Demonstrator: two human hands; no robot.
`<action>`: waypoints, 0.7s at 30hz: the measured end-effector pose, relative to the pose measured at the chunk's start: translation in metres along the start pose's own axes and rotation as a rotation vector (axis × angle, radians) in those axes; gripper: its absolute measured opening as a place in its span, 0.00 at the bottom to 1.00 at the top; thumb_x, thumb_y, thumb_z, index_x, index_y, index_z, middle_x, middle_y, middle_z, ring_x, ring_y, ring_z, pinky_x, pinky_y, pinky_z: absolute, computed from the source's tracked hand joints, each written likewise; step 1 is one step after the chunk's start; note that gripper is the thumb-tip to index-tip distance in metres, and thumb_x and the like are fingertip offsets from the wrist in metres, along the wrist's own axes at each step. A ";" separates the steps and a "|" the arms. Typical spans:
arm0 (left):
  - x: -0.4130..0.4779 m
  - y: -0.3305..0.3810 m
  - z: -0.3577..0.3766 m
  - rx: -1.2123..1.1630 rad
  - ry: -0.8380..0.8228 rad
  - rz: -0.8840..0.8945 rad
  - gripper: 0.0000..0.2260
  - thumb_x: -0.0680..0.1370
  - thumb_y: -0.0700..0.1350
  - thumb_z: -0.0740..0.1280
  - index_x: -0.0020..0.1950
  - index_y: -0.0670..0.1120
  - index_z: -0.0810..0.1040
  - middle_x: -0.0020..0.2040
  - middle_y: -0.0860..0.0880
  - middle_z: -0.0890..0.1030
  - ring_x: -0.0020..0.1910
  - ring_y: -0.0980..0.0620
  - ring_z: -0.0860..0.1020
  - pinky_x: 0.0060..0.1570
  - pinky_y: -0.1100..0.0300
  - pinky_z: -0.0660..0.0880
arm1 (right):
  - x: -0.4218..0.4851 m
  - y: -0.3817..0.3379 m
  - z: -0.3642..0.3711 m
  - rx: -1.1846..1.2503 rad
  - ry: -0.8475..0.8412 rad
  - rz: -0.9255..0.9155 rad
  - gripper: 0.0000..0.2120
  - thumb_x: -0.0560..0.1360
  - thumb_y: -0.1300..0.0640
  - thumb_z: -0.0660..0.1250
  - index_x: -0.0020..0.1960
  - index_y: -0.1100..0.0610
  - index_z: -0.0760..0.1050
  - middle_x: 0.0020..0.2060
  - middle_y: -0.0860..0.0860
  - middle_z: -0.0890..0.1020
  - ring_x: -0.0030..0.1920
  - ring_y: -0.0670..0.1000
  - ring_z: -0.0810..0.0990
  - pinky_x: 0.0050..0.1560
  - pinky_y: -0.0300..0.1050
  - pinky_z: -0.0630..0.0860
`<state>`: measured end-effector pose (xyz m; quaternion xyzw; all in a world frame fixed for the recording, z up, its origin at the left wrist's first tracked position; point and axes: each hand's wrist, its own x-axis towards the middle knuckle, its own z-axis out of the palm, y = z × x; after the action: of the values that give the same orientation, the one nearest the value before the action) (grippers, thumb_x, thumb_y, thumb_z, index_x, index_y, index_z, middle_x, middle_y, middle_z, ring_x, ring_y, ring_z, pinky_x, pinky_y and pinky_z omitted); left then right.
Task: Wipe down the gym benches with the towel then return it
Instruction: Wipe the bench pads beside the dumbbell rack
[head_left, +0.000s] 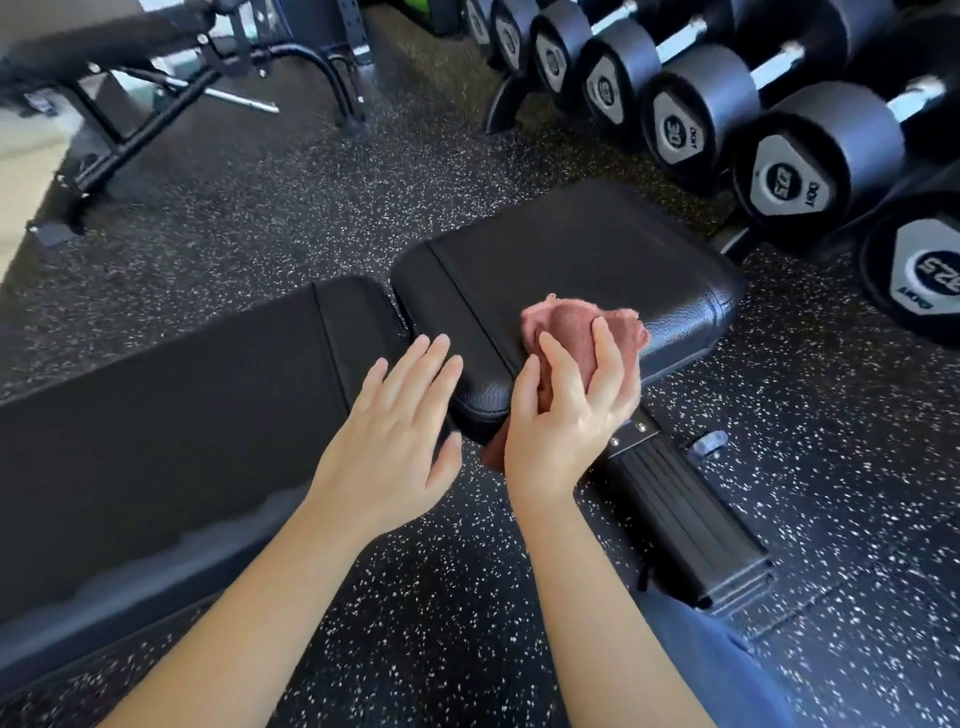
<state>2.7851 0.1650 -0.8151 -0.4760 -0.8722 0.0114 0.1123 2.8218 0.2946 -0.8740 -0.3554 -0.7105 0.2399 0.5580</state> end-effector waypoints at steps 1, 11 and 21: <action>0.000 0.000 0.001 0.013 0.007 -0.004 0.27 0.75 0.50 0.53 0.70 0.37 0.66 0.72 0.40 0.65 0.71 0.42 0.63 0.66 0.43 0.61 | 0.000 0.001 0.000 -0.003 -0.004 -0.002 0.06 0.70 0.62 0.69 0.45 0.55 0.83 0.59 0.57 0.77 0.63 0.64 0.70 0.64 0.56 0.68; -0.015 0.001 -0.004 -0.148 0.105 -0.117 0.25 0.75 0.47 0.54 0.69 0.37 0.67 0.72 0.40 0.65 0.71 0.42 0.62 0.68 0.45 0.58 | 0.004 -0.001 -0.005 -0.041 -0.029 -0.027 0.08 0.71 0.63 0.69 0.48 0.55 0.83 0.58 0.58 0.78 0.58 0.67 0.72 0.58 0.59 0.71; -0.111 -0.090 -0.008 -0.022 0.100 -0.041 0.24 0.76 0.49 0.54 0.68 0.38 0.69 0.71 0.39 0.66 0.71 0.40 0.62 0.66 0.41 0.59 | -0.014 -0.038 -0.013 -0.110 -0.021 0.157 0.12 0.75 0.61 0.63 0.56 0.57 0.80 0.66 0.57 0.71 0.60 0.66 0.69 0.59 0.40 0.59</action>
<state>2.7705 0.0227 -0.8161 -0.4590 -0.8752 -0.0243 0.1506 2.8267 0.2588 -0.8512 -0.4377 -0.6983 0.2472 0.5096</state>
